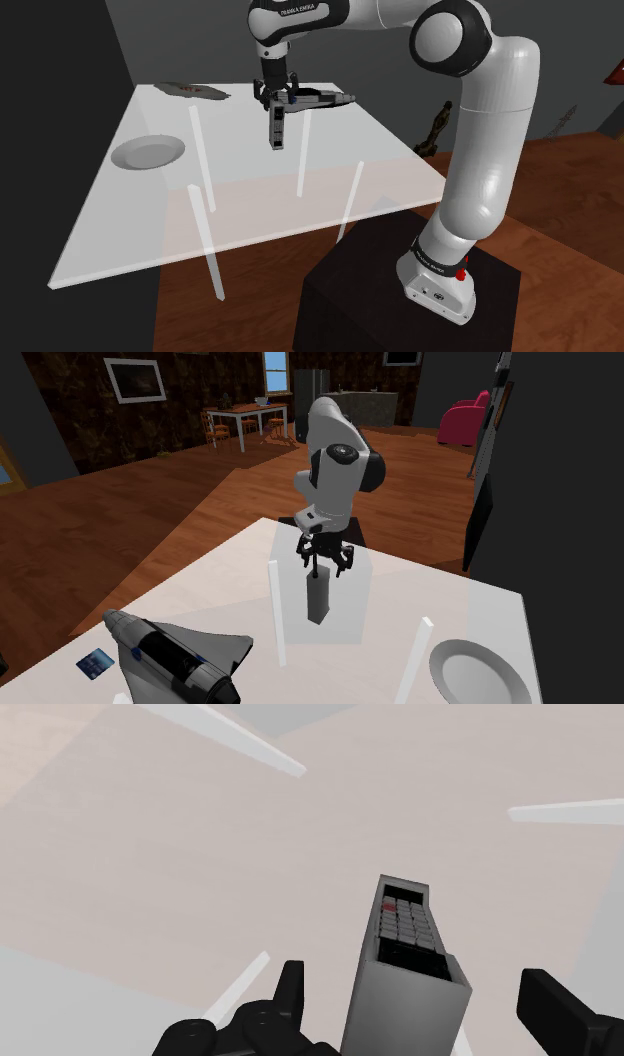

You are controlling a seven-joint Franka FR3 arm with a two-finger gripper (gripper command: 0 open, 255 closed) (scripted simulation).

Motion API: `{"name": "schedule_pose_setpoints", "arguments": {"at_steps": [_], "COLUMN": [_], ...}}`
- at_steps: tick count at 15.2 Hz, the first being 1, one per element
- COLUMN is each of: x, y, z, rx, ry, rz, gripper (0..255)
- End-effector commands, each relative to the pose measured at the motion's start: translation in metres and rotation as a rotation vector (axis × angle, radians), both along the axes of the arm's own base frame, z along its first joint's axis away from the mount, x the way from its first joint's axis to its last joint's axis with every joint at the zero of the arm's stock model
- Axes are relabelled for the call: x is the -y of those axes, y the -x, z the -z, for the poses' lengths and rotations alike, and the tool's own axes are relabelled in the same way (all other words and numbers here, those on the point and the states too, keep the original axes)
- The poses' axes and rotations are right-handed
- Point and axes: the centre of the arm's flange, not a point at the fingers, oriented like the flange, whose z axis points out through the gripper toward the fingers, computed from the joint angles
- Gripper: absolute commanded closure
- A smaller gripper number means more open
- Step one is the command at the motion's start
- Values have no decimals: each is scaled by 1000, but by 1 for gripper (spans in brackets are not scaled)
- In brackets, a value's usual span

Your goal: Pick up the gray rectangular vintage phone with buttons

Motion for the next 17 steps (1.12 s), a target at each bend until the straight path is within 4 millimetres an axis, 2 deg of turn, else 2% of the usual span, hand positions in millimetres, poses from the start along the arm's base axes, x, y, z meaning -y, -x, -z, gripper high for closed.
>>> {"name": "schedule_pose_setpoints", "arguments": {"at_steps": [1, 2, 3, 12, 17], "x": [0, 0, 0, 0, 0], "y": [0, 0, 0, 0, 0], "z": [9, 9, 8, 9, -17], "rx": [1, 1, 1, 1, 1], "ry": [0, 0, 0, 0, 0], "rz": [0, 0, 0, 0, 0], "gripper": [0, 0, 255, 255, 255]}}
